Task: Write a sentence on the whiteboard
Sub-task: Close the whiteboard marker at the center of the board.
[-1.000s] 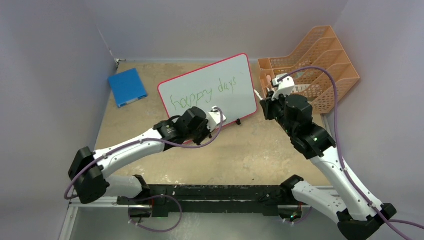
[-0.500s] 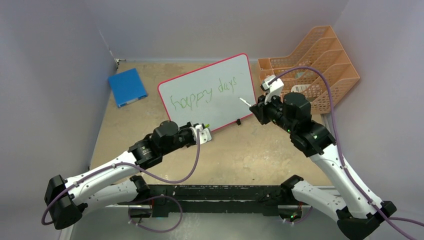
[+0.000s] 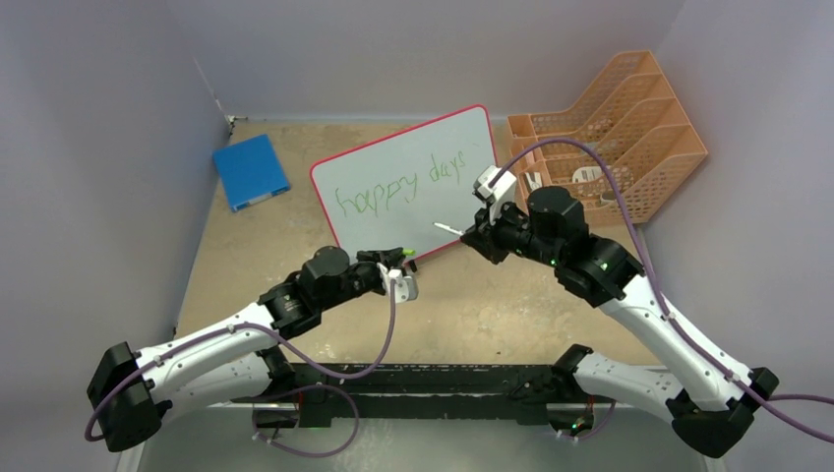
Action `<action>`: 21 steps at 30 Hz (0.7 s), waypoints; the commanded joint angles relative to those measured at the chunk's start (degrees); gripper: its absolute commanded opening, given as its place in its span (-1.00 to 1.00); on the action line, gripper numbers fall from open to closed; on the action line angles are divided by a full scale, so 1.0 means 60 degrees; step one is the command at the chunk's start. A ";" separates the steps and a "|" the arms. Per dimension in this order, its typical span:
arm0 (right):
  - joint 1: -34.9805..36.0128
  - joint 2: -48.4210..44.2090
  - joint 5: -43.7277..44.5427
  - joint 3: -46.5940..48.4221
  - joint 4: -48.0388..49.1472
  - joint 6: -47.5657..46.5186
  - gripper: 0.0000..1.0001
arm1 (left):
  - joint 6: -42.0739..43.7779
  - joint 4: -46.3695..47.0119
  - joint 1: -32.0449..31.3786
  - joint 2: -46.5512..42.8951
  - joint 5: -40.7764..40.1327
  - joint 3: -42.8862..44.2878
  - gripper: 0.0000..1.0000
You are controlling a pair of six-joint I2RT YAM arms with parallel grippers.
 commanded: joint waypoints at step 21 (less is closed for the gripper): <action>0.1463 0.0521 -0.0489 0.0357 -0.0395 -0.0497 -1.00 | -0.0182 -0.0655 0.0259 0.0149 -0.0191 0.0313 -1.00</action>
